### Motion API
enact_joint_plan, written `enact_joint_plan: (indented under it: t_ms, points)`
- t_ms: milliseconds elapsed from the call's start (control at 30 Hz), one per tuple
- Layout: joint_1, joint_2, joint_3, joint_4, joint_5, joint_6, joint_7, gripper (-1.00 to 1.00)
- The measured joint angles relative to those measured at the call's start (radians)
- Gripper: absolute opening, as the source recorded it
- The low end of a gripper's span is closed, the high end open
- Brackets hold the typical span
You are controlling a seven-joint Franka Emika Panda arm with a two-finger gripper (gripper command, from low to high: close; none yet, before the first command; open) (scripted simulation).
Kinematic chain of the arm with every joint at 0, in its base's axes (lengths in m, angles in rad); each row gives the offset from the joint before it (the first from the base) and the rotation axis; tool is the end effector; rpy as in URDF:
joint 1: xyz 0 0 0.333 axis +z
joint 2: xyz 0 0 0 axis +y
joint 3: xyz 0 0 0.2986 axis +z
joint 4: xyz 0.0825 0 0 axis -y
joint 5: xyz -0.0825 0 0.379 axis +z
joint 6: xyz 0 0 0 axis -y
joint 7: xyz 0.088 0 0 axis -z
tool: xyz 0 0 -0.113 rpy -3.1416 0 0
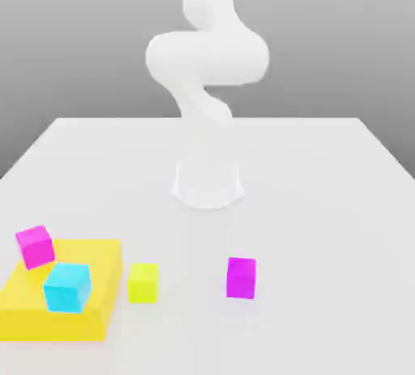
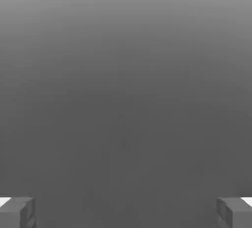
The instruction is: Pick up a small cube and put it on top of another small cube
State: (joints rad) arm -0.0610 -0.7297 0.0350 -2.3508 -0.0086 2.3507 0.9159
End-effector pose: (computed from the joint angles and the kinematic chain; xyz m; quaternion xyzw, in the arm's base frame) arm 0.3861 -0.0063 0.6481 -0.8332 0.4223 -0.3289 0.1386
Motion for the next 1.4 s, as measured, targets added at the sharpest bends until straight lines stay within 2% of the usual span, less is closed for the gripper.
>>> enact_joint_plan:
  t_ms: [467,700,833,1000,1200,1233,1400]
  points:
    - [-0.313,0.4,0.147,-0.285,-0.053,0.285,0.655,0.0]
    - [-0.415,0.595,0.161,-0.426,-0.063,0.426,0.965,0.0]
    - [-0.443,0.701,0.149,-0.507,-0.015,0.507,1.105,0.0]
    - [-0.436,0.825,0.125,-0.506,-0.05,0.607,1.183,0.0]
    - [-0.341,0.979,0.012,-0.479,-0.121,0.731,1.235,0.0]
    - [-0.327,1.002,-0.004,-0.476,-0.128,0.749,1.239,-1.0]
    - [-0.327,1.002,-0.004,-0.476,-0.128,0.752,1.239,-1.0]
